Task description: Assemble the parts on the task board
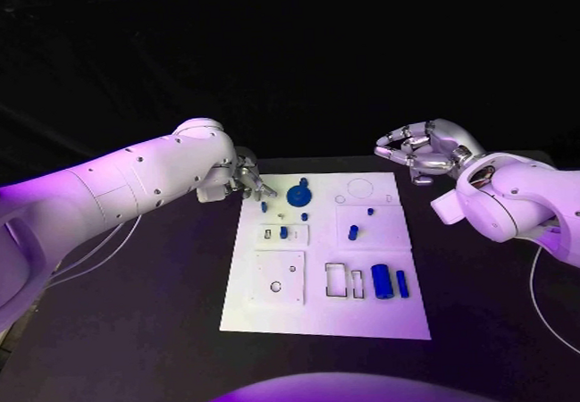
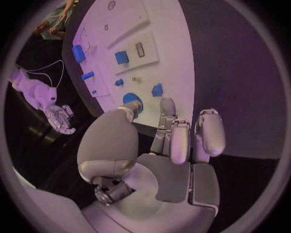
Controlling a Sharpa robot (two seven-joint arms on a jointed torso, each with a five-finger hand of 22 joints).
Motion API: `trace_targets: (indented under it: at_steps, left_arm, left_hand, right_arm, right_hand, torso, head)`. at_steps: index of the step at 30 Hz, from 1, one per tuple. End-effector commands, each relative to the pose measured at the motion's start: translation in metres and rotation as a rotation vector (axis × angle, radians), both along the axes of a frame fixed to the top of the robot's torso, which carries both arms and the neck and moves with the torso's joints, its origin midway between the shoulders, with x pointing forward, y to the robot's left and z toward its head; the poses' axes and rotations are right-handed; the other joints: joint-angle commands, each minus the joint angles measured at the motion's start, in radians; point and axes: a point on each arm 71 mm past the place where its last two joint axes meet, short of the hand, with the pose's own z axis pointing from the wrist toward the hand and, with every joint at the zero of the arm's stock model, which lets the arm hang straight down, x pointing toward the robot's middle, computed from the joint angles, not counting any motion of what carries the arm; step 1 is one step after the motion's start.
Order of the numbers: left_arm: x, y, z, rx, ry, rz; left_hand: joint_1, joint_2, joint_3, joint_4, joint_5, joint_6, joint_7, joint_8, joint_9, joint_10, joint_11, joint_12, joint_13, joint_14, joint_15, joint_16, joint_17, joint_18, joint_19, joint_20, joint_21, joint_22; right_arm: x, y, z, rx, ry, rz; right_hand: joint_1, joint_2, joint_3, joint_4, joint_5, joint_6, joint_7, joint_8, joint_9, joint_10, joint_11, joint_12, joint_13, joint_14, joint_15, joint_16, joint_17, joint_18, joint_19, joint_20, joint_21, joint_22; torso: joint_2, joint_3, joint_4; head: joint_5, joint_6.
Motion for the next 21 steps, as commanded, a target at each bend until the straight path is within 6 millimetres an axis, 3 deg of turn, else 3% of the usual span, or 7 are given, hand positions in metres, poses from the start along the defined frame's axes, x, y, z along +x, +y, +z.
trace_targets:
  at_steps: [1,21]
  left_arm:
    - [-0.0019,-0.0003,-0.0025,0.007,0.046,-0.010]
    - [-0.0017,-0.0009,-0.0068,0.015,0.081,-0.015]
  left_hand:
    - [-0.002,0.010,-0.005,0.000,-0.002,0.009,0.000,0.004,0.002,0.007,-0.004,0.002,-0.002,0.063,-0.005,-0.001,0.100,0.004,0.006,0.000,0.004,0.000]
    - [0.037,0.033,0.007,-0.002,0.006,-0.003,-0.002,0.015,0.020,0.009,-0.007,0.005,-0.001,0.063,-0.008,-0.002,0.099,0.003,0.007,-0.005,0.005,0.002]
  right_arm:
    - [-0.0003,0.0014,-0.0004,0.002,0.003,0.017]
    - [-0.0003,0.0026,-0.0008,0.002,0.004,0.019]
  right_hand:
    - [-0.008,-0.001,-0.003,0.001,0.007,-0.010,0.000,0.005,-0.001,-0.005,0.000,-0.001,0.002,0.046,-0.002,-0.003,0.072,0.018,-0.004,0.000,-0.005,0.028]
    - [-0.008,-0.001,-0.003,0.001,0.008,-0.010,0.000,0.006,-0.002,-0.004,0.000,-0.001,0.002,0.046,-0.002,-0.003,0.073,0.018,-0.004,0.000,-0.006,0.028]
  torso:
    - [0.000,0.0001,-0.0006]
    - [0.001,-0.0002,-0.0005]
  head:
    - [0.001,-0.001]
    - [0.003,-0.003]
